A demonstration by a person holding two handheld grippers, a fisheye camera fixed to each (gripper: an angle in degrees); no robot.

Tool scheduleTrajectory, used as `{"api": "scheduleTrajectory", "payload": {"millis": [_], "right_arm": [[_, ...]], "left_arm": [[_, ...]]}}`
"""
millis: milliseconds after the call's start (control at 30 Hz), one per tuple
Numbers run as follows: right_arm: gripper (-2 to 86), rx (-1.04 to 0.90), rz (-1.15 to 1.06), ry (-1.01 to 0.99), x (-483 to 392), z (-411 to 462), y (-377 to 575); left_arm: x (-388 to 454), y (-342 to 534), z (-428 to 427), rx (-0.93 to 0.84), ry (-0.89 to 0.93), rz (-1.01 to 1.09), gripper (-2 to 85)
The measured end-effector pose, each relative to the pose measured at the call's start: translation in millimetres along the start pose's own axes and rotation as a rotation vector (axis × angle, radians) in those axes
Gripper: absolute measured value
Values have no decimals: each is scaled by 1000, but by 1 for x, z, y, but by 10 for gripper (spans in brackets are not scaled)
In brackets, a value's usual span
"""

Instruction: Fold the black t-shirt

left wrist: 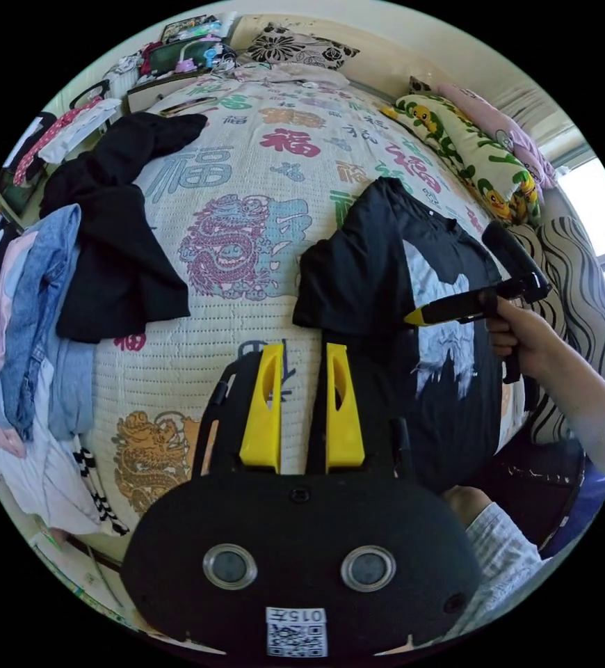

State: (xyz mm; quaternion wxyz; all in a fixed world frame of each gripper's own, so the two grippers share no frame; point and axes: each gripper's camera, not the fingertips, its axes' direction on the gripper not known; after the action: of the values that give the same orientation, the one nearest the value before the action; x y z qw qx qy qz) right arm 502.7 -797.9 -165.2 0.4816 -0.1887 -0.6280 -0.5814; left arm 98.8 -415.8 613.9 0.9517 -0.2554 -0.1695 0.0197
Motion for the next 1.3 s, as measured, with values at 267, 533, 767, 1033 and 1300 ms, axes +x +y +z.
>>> {"api": "scheduleTrajectory", "payload": {"millis": [267,533,767,1033,1300], "right_arm": [[-4,177,-121,-125,-74,-44,-62],[-3,72,-306,-44,-166,-3,-202],[-3,-158,-311,104,-206,85,-286],[-3,-229,-229,150,-202,132,-335],[-3,-241,-270,178,-213,152,-352]], "left_arm": [[-48,10,5,-26,59,153,114],[-98,32,-28,169,166,67,135],[-162,54,-43,265,160,-241,127],[-169,51,-39,247,61,-205,102],[-254,120,-82,518,218,-472,13]]}}
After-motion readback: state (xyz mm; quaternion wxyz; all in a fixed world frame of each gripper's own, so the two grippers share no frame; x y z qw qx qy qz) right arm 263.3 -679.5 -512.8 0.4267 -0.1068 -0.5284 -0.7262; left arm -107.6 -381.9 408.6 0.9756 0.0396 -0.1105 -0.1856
